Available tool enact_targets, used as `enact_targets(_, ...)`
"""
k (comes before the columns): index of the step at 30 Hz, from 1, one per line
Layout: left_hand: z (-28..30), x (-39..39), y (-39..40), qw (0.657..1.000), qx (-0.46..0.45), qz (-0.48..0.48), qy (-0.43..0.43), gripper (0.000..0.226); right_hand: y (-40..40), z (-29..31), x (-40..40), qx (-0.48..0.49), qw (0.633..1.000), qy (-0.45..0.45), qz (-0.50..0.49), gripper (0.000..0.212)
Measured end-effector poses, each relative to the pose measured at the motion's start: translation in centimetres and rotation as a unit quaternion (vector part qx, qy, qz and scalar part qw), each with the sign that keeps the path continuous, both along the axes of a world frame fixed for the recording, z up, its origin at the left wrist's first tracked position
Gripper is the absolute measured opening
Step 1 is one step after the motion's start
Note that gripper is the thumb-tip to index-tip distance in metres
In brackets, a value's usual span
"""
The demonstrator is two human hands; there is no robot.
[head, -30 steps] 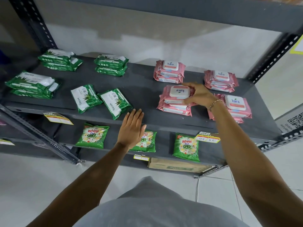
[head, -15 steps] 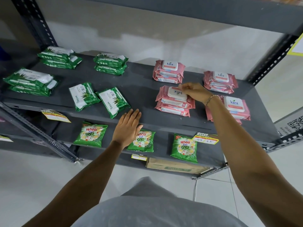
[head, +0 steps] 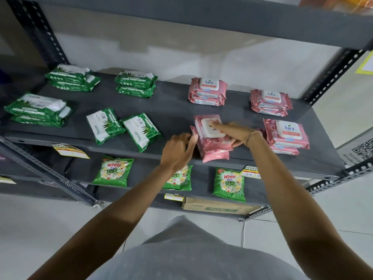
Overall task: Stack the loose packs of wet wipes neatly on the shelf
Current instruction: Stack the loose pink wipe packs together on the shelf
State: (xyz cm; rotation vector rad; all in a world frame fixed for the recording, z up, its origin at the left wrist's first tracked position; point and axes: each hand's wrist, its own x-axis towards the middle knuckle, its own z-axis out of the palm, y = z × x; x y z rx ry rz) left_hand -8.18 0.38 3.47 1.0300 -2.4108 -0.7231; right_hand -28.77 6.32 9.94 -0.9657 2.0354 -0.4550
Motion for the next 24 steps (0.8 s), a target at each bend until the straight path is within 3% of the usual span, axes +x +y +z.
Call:
enact_targets(2, 2.0, -1.9, -0.7, 0.994, 0.105, 0.005, -0.002, 0.071, 0.0, -1.0, 1.6, -0.016, 0.998, -0.030, -0.058, 0.071)
enact_targets(7, 4.3, -1.9, -3.5, 0.989, 0.130, -0.008, -0.066, 0.075, 0.5, -1.4, 3.3, 0.012, 0.988, -0.112, -0.109, 0.095)
enact_targets(10, 4.0, -0.3, -3.7, 0.989, 0.043, 0.012, -0.139, 0.081, 0.2, 0.5, 1.7, -0.033, 0.989, 0.056, -0.130, 0.094)
enact_targets(11, 3.9, 0.1, -3.6, 0.985, 0.051, 0.019, -0.164, 0.085, -0.3, 1.4, 1.0, -0.063, 0.983, 0.115, -0.127, 0.089)
enact_targets(13, 3.7, 0.6, -3.3, 0.962, 0.186, 0.030, -0.196, 0.096, -1.8, 2.8, 0.2, -0.114, 0.982, 0.135, -0.071, 0.062)
enact_targets(15, 3.3, 0.5, -2.9, 0.906, 0.384, 0.001, -0.179, 0.103, -3.0, 3.4, 0.0, -0.069, 0.994, 0.080, 0.029, 0.046)
enact_targets(17, 2.8, -0.4, -2.6, 0.866, 0.478, -0.036, -0.140, 0.102, -3.5, 3.2, -0.2, 0.010, 0.998, 0.002, 0.068, 0.049)
enact_targets(19, 2.6, -1.3, -2.5, 0.862, 0.498, -0.023, -0.093, 0.096, -3.3, 3.0, -0.5, 0.041, 0.996, -0.049, 0.057, 0.057)
enact_targets(24, 2.5, -0.8, -5.6, 0.894, 0.446, 0.037, -0.036, 0.084, -2.8, 1.6, 0.3, 0.045, 0.998, -0.026, 0.037, 0.075)
